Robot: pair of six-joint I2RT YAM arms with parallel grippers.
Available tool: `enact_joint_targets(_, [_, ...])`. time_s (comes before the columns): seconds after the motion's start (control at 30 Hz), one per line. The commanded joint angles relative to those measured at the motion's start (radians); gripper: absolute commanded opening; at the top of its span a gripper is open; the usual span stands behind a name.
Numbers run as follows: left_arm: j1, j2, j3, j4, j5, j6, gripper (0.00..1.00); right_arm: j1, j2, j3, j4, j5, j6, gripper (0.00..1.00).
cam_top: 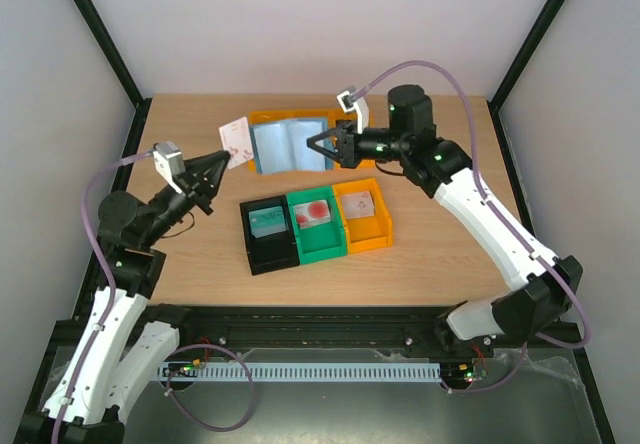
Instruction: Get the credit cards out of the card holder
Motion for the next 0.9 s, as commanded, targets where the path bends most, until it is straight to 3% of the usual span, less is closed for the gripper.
enact_joint_targets(0.0, [0.039,-0.022,0.018,0.053,-0.174,-0.073,0.03,0.062,0.042,-0.025,-0.293,0.130,-0.118,0.01])
enact_joint_targets(0.1, [0.061,-0.022,0.013,0.071,-0.183,-0.139,0.03,0.183,0.050,-0.100,-0.358,0.078,-0.153,0.02])
enact_joint_targets(0.2, [0.063,-0.024,0.005,0.078,-0.176,-0.160,0.03,0.248,0.024,-0.232,-0.338,0.114,-0.076,0.02])
enact_joint_targets(0.33, [0.063,-0.017,0.004,0.091,-0.164,-0.173,0.03,0.251,-0.059,-0.461,-0.228,0.172,0.126,0.02])
enact_joint_targets(0.43, [0.062,-0.008,0.004,0.104,-0.147,-0.173,0.03,0.251,-0.096,-0.571,-0.248,0.181,0.193,0.02])
enact_joint_targets(0.7, [0.062,0.000,0.001,0.125,-0.132,-0.188,0.03,0.241,-0.123,-0.667,-0.314,0.197,0.264,0.03])
enact_joint_targets(0.77, [0.062,0.000,0.003,0.133,-0.122,-0.185,0.03,0.231,-0.093,-0.663,-0.383,0.184,0.251,0.14])
enact_joint_targets(0.87, [0.062,-0.005,0.002,0.135,-0.118,-0.177,0.03,0.227,-0.030,-0.594,-0.568,0.290,0.182,0.46])
